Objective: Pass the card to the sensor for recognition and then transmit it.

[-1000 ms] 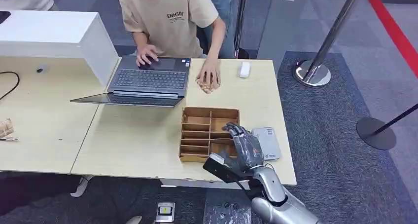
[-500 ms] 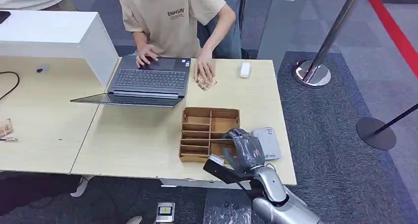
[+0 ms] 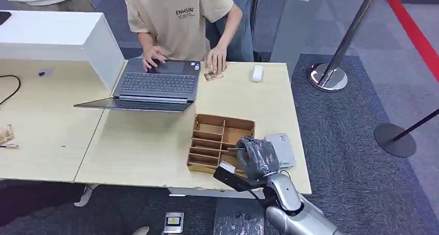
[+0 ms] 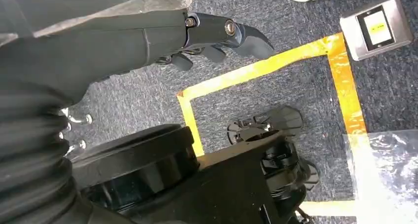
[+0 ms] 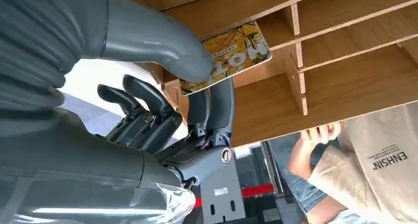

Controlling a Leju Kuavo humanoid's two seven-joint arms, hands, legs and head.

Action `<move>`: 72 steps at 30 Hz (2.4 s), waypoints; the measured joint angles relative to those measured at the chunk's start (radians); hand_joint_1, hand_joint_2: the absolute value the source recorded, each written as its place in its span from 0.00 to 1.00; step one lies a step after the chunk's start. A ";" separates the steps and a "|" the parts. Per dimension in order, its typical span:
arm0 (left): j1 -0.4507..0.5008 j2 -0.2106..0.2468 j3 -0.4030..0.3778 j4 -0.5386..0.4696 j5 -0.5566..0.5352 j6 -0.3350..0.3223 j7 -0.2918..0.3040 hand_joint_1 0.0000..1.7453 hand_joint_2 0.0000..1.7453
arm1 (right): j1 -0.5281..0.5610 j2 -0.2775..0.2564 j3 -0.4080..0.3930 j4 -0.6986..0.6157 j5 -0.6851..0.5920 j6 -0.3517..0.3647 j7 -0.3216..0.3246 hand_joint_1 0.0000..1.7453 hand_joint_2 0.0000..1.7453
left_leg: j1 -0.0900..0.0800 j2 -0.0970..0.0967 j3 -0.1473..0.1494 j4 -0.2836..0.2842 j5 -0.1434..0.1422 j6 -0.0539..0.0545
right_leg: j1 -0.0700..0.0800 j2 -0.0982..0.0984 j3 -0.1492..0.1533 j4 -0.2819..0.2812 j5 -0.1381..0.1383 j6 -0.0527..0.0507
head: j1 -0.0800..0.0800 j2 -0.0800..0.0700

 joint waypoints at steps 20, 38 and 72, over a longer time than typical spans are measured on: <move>0.000 0.000 0.000 0.000 -0.003 0.002 -0.001 0.00 1.00 | -0.037 -0.004 -0.062 -0.152 -0.472 -0.037 -0.173 1.00 1.00 | 0.000 0.000 0.000 0.000 0.000 0.000 | 0.000 0.001 0.000 0.000 0.000 0.000 | 0.000 0.000; -0.040 -0.009 -0.010 0.000 -0.066 -0.026 0.032 0.00 1.00 | -0.536 0.060 -0.087 -0.114 -0.680 0.174 -0.237 1.00 1.00 | 0.000 0.000 -0.002 0.000 0.001 0.000 | 0.000 0.001 -0.001 0.001 0.001 0.000 | -0.001 0.000; -0.036 -0.003 -0.029 0.000 -0.070 -0.063 0.009 0.00 1.00 | -0.682 0.126 0.262 0.447 0.110 0.154 -0.107 0.00 1.00 | 0.000 0.000 -0.003 0.000 0.000 0.000 | 0.000 0.001 -0.003 0.000 0.001 0.000 | 0.000 0.000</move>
